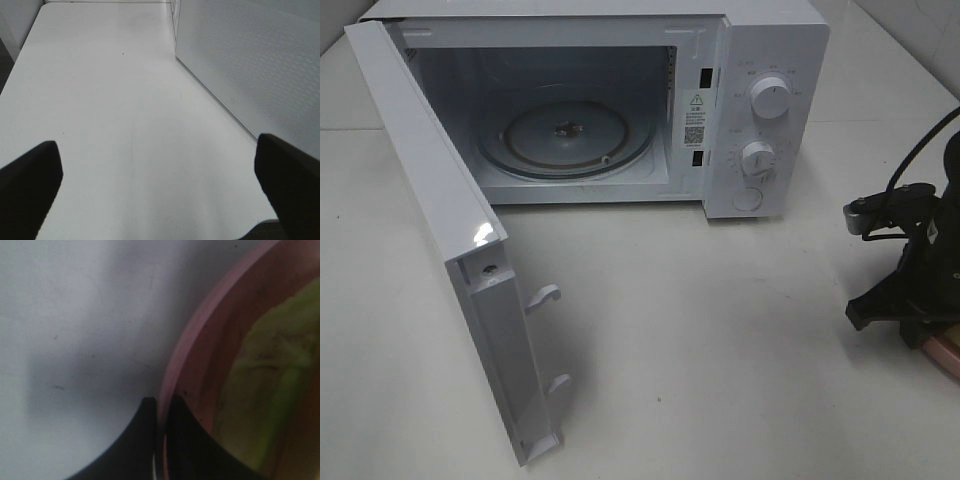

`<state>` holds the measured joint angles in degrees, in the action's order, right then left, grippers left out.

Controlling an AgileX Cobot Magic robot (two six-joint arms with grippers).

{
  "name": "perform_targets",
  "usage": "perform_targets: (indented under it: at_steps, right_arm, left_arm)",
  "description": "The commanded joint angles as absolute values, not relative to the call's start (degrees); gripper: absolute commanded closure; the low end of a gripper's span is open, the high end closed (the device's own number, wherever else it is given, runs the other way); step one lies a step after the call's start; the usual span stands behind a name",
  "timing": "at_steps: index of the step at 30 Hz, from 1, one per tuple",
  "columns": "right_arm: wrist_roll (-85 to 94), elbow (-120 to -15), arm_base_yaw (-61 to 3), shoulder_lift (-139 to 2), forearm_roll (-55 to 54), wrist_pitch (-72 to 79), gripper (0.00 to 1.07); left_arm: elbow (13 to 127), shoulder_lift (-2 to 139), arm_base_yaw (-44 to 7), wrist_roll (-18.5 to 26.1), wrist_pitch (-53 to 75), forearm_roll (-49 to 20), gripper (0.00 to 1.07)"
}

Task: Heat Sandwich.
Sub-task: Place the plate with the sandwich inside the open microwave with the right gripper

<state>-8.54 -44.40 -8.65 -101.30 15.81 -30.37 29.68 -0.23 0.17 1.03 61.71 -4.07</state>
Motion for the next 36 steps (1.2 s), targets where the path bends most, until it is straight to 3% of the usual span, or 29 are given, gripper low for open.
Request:
perform_targets:
  at_steps: [1, 14, 36]
  right_arm:
    - [-11.8, -44.18, -9.74, -101.3, 17.65, -31.91, 1.07]
    - [-21.08, -44.18, -16.96, -98.38, 28.36, -40.16, 1.07]
    - [-20.17, -42.74, -29.39, -88.12, 28.07, -49.27, 1.07]
  left_arm:
    - [29.62, -1.2, -0.11, 0.86, 61.42, -3.9, 0.07]
    - [29.62, -1.2, -0.11, 0.86, 61.42, -3.9, 0.07]
    - [29.62, -1.2, -0.11, 0.86, 61.42, -3.9, 0.07]
